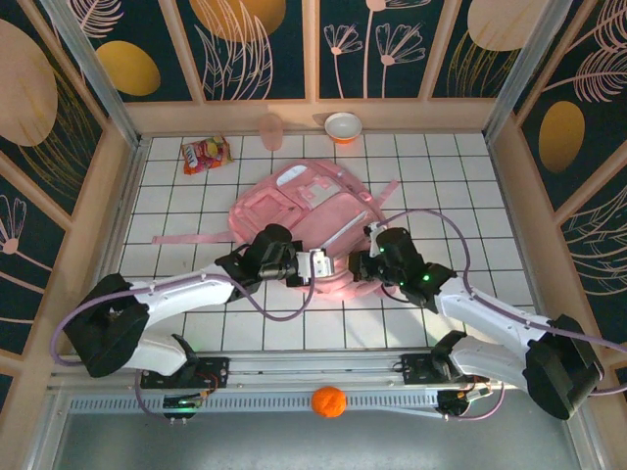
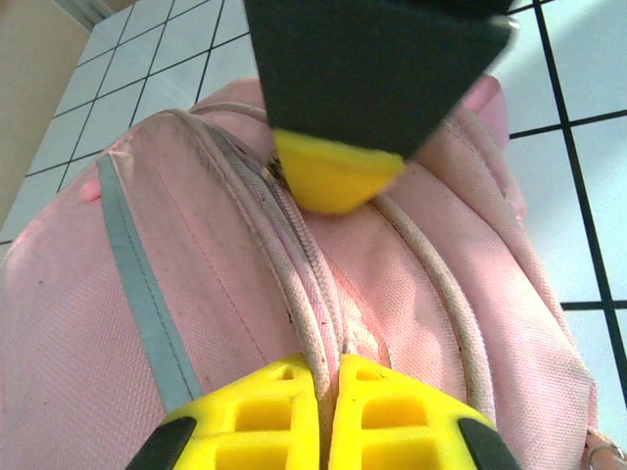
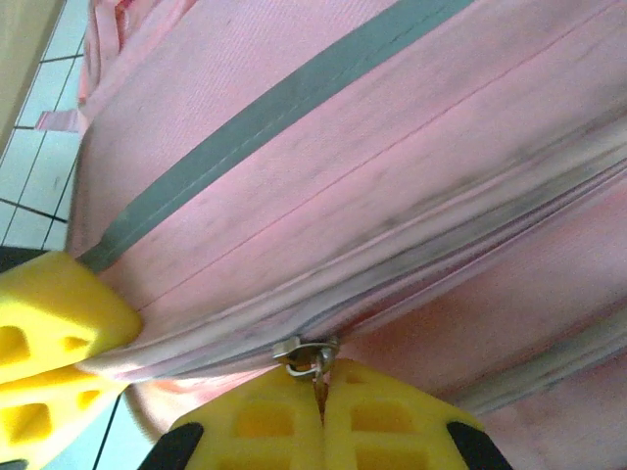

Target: Pack books, pencil case, and school supplies into a backpack

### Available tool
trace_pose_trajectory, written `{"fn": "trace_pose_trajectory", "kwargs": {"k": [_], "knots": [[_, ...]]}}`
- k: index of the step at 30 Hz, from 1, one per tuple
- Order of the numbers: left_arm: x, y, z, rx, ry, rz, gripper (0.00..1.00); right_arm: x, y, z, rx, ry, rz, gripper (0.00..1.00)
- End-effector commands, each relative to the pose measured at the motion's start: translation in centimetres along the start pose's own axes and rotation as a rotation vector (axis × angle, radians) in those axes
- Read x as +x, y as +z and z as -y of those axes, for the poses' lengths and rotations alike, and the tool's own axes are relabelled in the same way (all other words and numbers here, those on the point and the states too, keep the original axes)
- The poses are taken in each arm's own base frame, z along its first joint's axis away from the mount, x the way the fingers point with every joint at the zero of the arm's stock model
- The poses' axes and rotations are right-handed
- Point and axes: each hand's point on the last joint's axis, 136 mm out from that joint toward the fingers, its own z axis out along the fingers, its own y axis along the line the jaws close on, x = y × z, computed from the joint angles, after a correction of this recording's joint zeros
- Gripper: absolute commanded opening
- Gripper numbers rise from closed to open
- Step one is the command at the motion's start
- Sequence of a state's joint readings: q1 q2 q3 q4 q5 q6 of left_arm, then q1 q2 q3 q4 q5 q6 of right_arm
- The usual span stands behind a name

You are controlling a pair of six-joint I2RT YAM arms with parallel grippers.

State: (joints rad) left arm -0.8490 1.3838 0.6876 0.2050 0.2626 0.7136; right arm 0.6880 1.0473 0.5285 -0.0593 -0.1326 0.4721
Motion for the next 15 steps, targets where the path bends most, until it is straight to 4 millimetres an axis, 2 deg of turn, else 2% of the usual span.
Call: {"fn": "trace_pose_trajectory", "kwargs": {"k": [1,5,6,7,11,15], "knots": [[2.5,-1.5,1.6,0.052,0.013,-0.083,0.0,-0.1,-0.6,3.3,0.108,0.007,0.006,0.0],[2.8,-2.9,2.0,0.063,-0.003,-0.079,0.0,-0.4,-0.9,5.1,0.15,0.015,0.008,0.0],[2.9,-3.2,2.0,0.066,-0.006,-0.075,0.0,-0.5,-0.9,5.0,0.146,0.005,0.005,0.0],[3.0,-3.6,2.1,0.066,-0.008,-0.073,0.0,-1.1,-1.2,6.1,0.166,0.021,0.02,0.0],[4.0,-4.7,1.9,0.052,-0.013,-0.108,0.0,-2.9,-1.8,7.8,0.18,0.028,0.049,0.0],[5.0,-5.6,2.0,0.059,-0.014,-0.144,0.0,-3.7,-1.8,8.7,0.175,0.026,0.049,0.0]]}}
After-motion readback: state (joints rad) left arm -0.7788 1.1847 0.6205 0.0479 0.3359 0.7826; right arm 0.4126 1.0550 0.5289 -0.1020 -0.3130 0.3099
